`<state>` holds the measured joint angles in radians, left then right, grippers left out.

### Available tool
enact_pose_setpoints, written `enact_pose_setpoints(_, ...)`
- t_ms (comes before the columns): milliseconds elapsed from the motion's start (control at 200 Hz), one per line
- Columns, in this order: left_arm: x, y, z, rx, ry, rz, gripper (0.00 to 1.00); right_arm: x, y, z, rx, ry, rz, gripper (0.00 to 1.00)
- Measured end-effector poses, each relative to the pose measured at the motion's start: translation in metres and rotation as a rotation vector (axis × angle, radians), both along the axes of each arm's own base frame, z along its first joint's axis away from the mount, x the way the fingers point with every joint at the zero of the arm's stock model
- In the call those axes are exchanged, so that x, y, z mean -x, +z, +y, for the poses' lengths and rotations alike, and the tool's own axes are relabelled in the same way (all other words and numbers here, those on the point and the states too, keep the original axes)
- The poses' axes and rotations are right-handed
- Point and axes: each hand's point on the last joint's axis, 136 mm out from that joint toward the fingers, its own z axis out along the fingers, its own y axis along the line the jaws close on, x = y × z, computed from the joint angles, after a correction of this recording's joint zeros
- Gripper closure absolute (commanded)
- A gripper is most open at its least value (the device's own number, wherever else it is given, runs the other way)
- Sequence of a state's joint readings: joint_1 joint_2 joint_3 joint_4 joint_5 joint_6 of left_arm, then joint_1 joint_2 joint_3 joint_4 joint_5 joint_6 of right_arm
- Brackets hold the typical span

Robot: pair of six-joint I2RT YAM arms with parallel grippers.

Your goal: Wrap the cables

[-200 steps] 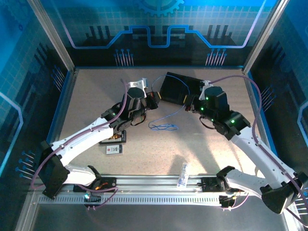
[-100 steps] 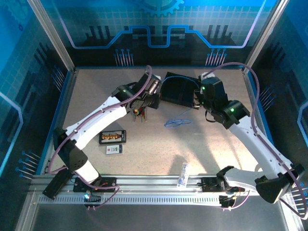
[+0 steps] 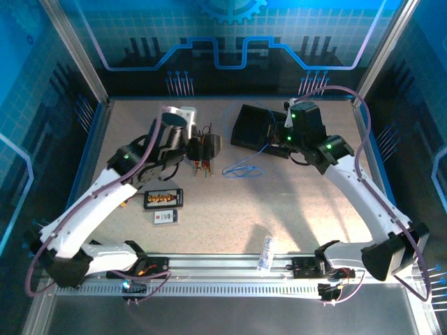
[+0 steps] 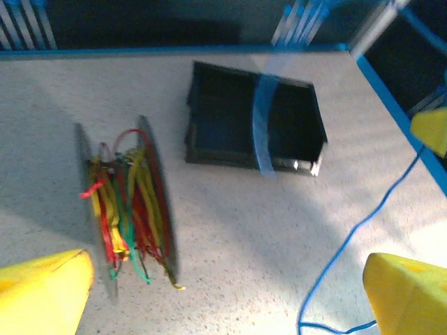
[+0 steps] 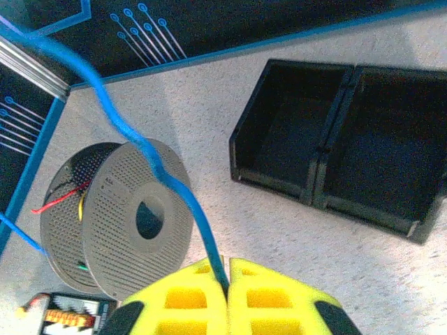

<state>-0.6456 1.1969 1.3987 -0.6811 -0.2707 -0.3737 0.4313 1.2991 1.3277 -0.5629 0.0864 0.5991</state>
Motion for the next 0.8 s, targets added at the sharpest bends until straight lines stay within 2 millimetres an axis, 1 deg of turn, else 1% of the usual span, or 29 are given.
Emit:
enact_pose_setpoints(80,0.003,-0.002,0.027,0.018,0.089,-0.014,0.01,-0.004,-0.011,0.007,-0.042,-0.006,0.041,1.0)
enact_pose_setpoints(145,0.003,-0.006,0.044,0.028,0.149,-0.012,0.01,-0.006,-0.02,0.011,-0.066,-0.012,0.069,1.0)
enact_pose_setpoints(255,-0.001,-0.012,0.06,0.046,0.213,-0.005,0.01,-0.012,-0.034,0.018,-0.086,-0.022,0.106,1.0)
enact_pose_setpoints(375,-0.011,-0.02,0.072,0.056,0.263,0.021,0.01,-0.019,-0.056,0.03,-0.099,-0.022,0.177,1.0)
enact_pose_setpoints(450,-0.019,-0.029,0.075,0.057,0.277,0.049,0.01,-0.019,-0.07,0.039,-0.094,-0.018,0.214,1.0)
enact_pose_setpoints(505,-0.025,-0.039,0.075,0.058,0.276,0.08,0.01,-0.017,-0.076,0.047,-0.097,-0.011,0.23,1.0)
enact_pose_setpoints(585,-0.032,-0.054,0.072,0.066,0.271,0.131,0.05,-0.014,-0.078,0.057,-0.11,0.002,0.234,1.0)
enact_pose_setpoints(696,-0.04,-0.071,0.067,0.067,0.257,0.189,0.06,-0.011,-0.077,0.067,-0.133,0.01,0.233,1.0)
enact_pose_setpoints(756,-0.046,-0.077,0.066,0.065,0.257,0.21,0.07,-0.012,-0.078,0.068,-0.145,0.004,0.23,1.0)
enact_pose_setpoints(801,-0.052,-0.077,0.066,0.066,0.261,0.217,0.11,-0.012,-0.081,0.068,-0.152,-0.004,0.232,1.0)
